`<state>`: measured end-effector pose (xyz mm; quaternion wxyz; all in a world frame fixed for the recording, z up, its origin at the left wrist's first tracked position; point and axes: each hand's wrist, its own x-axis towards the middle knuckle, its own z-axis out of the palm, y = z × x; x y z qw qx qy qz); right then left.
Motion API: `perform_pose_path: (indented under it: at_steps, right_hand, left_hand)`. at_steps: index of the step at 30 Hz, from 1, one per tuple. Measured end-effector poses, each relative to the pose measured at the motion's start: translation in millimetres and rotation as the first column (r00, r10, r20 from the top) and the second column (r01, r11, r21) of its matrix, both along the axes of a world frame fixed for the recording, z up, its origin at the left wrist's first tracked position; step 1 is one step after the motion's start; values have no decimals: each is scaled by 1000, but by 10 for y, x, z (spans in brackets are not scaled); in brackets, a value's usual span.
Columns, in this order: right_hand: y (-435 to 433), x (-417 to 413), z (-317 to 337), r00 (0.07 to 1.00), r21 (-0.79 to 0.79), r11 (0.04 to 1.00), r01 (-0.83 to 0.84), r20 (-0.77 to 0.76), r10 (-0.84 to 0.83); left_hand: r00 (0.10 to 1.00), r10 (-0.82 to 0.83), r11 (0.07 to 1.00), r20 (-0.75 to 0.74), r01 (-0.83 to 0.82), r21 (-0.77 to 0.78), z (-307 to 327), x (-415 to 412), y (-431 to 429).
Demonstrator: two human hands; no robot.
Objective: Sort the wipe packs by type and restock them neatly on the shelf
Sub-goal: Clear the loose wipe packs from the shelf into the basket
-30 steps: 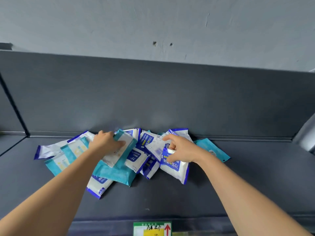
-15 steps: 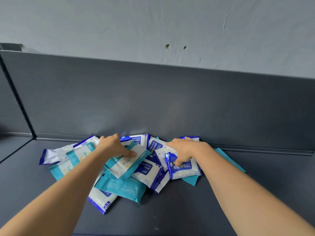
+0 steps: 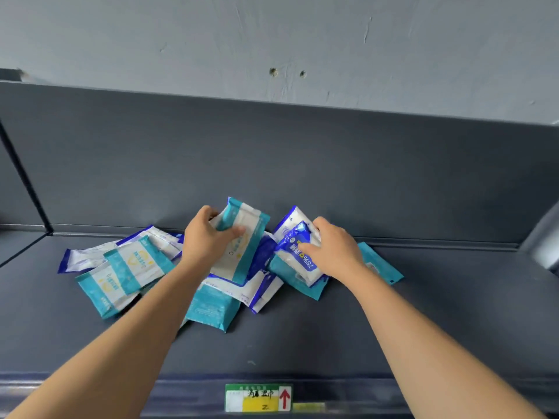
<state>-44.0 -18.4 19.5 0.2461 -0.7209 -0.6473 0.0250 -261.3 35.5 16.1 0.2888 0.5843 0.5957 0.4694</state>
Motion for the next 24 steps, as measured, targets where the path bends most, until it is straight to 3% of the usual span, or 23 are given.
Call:
perform_pose_path:
  at_steps: [3, 7, 17, 24]
  right_hand:
    - [-238, 46, -22, 977, 104, 987, 121, -188, -100]
    - [-621, 105, -32, 932, 180, 951, 251, -310, -187]
    - [-1948, -10, -250, 805, 245, 782, 573, -347, -481]
    - [-3018, -221, -404, 668, 220, 634, 742, -333, -666]
  left_hand:
    - [979, -40, 999, 199, 39, 7, -20, 171, -150]
    - [929, -160, 986, 333, 169, 3, -20, 413, -400]
    - [791, -472, 862, 389, 507, 16, -192, 777, -1241]
    - [653, -648, 707, 392, 707, -8, -323, 861, -2058]
